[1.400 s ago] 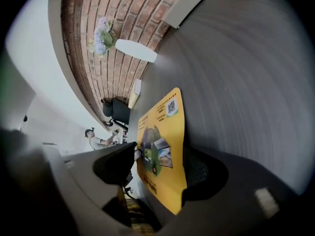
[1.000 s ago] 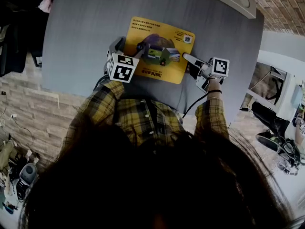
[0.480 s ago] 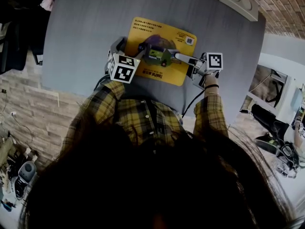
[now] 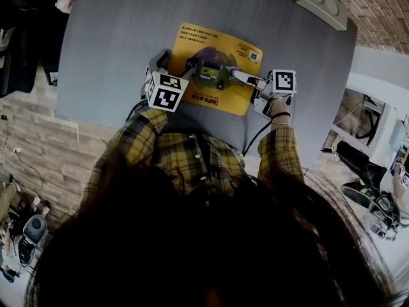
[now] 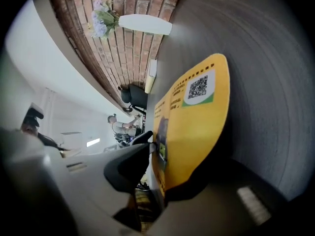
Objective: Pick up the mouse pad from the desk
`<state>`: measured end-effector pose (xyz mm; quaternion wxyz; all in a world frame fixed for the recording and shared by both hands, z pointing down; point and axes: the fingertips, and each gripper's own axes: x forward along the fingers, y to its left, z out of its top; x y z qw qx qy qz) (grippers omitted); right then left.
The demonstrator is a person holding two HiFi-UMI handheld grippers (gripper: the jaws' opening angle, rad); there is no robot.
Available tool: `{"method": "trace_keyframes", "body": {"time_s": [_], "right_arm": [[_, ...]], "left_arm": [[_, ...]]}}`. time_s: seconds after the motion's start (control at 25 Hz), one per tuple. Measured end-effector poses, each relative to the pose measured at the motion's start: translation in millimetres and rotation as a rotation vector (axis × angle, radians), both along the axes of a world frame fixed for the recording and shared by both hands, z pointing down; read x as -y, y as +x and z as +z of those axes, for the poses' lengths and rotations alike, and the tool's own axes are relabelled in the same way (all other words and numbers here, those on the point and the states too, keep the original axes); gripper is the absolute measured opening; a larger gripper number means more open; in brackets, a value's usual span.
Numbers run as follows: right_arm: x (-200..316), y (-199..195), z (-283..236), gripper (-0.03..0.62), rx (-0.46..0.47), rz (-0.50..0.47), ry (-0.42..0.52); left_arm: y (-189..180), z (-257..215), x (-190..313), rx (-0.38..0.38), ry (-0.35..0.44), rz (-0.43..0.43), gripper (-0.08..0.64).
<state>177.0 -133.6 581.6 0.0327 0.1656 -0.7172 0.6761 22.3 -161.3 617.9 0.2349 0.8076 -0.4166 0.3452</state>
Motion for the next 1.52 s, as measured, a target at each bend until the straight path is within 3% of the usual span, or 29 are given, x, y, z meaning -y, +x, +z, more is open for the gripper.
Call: {"method": "trace_keyframes", "body": {"time_s": [0.2,0.56,0.88,1.08,1.24,1.52], "right_arm": [[-1,4,13,0.015,-0.093,0.01,-0.018],[-1,8,17,0.014,-0.116,0.046,-0.031],[-2,17,22,0.014,-0.23,0.049,0.0],[-1,1,-2,0.014,-0.12,0.041,0.057],[-3,-1,-15,0.012,-0.107,0.045,0.08],[-4,-16,-55,0.014,-0.073,0.018,0.199]], "left_arm": [[-1,1,0,-0.001,-0.002,-0.002,0.4],[-1,2,0,-0.005,-0.002,-0.004,0.4],[-1,2,1,-0.016,0.004,-0.008,0.396],[-7,-3,2,-0.021,-0.015,-0.053,0.396],[-8,-13,7,-0.03,0.004,-0.062,0.394],[-8,-37,10,-0.05,0.056,-0.054,0.394]]}}
